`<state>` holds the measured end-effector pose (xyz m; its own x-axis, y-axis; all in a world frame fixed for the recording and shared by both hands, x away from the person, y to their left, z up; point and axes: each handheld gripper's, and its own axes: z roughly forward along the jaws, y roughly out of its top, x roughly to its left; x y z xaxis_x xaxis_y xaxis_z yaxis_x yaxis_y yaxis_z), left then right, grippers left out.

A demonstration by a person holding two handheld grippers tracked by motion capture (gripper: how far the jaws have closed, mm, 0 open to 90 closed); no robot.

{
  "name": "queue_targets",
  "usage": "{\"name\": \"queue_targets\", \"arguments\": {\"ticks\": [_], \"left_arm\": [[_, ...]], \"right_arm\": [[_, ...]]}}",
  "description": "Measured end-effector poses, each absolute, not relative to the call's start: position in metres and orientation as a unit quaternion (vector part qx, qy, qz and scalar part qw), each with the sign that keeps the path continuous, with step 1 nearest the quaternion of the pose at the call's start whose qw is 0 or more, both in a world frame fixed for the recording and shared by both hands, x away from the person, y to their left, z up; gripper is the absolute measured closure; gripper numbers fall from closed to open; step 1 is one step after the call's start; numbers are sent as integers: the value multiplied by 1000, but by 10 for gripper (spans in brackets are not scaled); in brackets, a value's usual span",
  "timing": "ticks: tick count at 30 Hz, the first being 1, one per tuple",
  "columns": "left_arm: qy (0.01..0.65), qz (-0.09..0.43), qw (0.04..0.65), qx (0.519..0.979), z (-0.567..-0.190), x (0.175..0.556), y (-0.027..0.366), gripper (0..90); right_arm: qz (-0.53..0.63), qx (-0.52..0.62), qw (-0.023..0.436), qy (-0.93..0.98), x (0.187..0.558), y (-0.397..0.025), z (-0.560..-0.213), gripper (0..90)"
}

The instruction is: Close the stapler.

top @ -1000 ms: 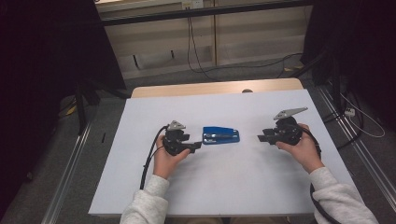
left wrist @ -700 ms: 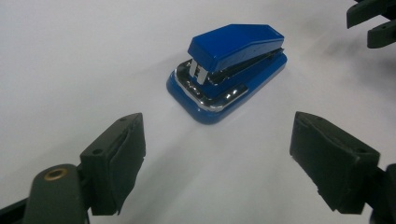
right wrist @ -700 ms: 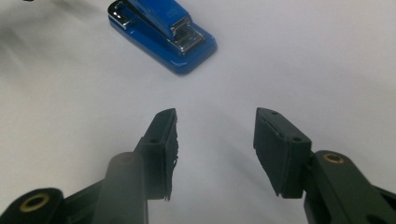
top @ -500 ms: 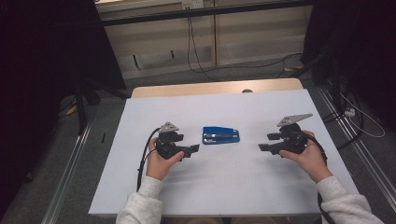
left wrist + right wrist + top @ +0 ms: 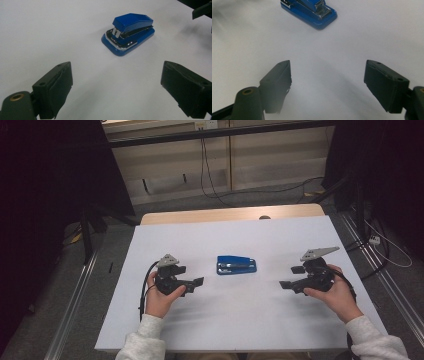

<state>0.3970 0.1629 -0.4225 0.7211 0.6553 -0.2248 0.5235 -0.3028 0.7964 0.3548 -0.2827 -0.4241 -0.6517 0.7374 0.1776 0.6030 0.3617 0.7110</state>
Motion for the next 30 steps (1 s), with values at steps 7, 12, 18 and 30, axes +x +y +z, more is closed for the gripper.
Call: {"name": "queue_targets", "arguments": {"ticks": [7, 12, 18, 30], "left_arm": [[362, 81, 462, 805, -420, 389, 172, 101], [367, 83, 467, 801, -419, 383, 182, 100], [365, 90, 468, 799, -419, 374, 195, 99], [364, 95, 475, 795, -423, 356, 219, 96]], "right_arm": [[389, 409, 85, 821, 346, -287, -424, 189], [390, 408, 86, 821, 339, -290, -423, 180], [388, 409, 85, 822, 333, -292, -423, 175], [381, 406, 82, 827, 324, -294, -426, 173]]}}
